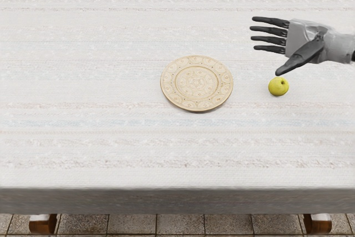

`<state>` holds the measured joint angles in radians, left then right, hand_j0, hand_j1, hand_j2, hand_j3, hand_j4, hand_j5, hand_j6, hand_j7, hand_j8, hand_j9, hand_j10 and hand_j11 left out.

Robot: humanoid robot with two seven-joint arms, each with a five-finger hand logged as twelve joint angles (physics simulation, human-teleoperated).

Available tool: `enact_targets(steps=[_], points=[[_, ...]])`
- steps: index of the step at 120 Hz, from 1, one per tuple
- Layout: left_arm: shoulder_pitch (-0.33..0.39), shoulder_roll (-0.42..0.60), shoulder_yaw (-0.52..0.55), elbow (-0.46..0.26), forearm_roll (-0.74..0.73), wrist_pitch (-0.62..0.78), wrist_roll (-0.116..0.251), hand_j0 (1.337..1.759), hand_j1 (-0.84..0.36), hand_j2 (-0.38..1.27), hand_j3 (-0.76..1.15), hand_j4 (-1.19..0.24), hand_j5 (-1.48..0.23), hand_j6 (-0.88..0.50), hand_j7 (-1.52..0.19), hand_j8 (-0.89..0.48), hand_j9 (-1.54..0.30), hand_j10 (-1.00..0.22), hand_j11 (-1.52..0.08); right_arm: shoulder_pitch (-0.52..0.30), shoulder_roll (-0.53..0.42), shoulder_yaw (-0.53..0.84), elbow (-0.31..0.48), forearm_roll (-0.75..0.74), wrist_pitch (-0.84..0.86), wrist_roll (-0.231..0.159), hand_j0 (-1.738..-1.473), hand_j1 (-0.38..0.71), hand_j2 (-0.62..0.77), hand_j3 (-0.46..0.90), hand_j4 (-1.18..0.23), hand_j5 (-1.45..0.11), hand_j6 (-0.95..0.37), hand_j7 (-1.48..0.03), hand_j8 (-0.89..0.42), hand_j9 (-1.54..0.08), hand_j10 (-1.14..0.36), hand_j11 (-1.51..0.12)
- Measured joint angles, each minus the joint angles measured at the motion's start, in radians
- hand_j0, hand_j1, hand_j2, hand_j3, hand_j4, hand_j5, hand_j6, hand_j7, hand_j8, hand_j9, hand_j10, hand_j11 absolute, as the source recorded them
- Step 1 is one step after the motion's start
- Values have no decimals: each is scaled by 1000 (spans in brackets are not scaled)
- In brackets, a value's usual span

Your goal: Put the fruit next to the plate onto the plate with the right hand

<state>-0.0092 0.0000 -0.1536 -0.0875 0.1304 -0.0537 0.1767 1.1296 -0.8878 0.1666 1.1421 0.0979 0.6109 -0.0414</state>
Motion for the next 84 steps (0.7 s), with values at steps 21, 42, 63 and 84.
enact_targets(steps=[21,42,63,84], points=[[0,0,0,0,0,0,0,1658,58,49,0,-243,-316,-244,-316,-243,-316,-243,-316,7,8,2,-16,-12,0,1,-1658,-311,-5,0,-32,-43,-31,-43,-31,-43,-32,-43],[0,0,0,0,0,0,0,1658,58,49,0,-243,-316,-244,-316,-243,-316,-243,-316,6,-44,67,79,-184,0,2,-1658,-310,-5,0,-33,-44,-32,-44,-33,-44,-33,-44],[0,0,0,0,0,0,0,1658,58,49,0,-243,-316,-244,-316,-243,-316,-243,-316,0,-139,94,249,-427,-140,-33,-1658,-309,-5,0,-35,-45,-35,-45,-35,-45,-34,-44],[0,0,0,0,0,0,0,1658,58,49,0,-243,-316,-244,-316,-243,-316,-243,-316,-9,-130,69,319,-526,-420,-190,-1658,-308,-5,0,-38,-47,-38,-47,-38,-47,-38,-47]])
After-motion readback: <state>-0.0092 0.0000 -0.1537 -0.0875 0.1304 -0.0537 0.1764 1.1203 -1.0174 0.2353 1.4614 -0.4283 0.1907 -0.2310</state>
